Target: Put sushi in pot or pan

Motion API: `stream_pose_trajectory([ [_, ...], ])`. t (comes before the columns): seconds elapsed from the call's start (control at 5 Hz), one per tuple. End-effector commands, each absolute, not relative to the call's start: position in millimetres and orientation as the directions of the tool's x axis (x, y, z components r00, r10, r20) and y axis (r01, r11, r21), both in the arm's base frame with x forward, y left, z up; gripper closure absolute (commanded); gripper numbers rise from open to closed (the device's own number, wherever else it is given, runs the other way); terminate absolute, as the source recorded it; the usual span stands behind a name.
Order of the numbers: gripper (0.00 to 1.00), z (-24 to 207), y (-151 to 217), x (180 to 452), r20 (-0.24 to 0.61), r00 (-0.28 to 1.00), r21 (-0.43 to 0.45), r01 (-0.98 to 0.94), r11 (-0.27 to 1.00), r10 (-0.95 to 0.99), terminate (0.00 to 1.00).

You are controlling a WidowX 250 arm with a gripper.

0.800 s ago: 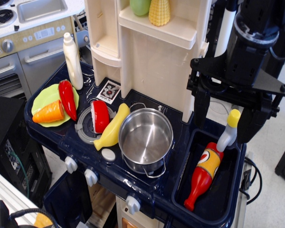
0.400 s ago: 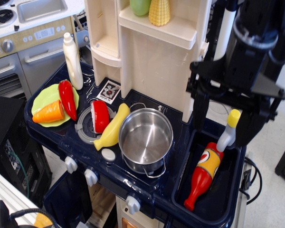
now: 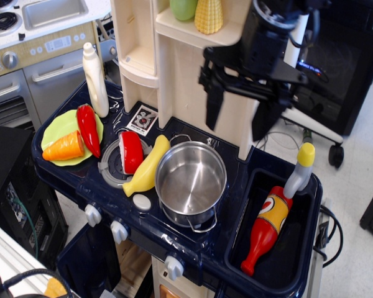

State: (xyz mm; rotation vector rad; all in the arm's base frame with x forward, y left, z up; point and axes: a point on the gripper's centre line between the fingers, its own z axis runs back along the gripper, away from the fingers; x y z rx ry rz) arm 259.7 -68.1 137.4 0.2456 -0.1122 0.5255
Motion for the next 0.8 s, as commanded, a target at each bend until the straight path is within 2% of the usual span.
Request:
stream_pose_trajectory([
  [0.0, 0.00, 147, -38, 261, 0.360, 0.774, 0.243, -0.617, 0.748, 0.522, 0.00],
  [0.2, 0.00, 138, -7, 254, 0.343, 0.803, 0.229, -0.575, 0.785, 0.488, 0.00],
  [0.4, 0.00, 127, 15, 255, 0.359, 0.800, 0.242, -0.577, 0.780, 0.481, 0.00],
  [0.6, 0.00, 107, 40, 262, 0.396, 0.782, 0.203, -0.585, 0.785, 0.481, 0.00],
])
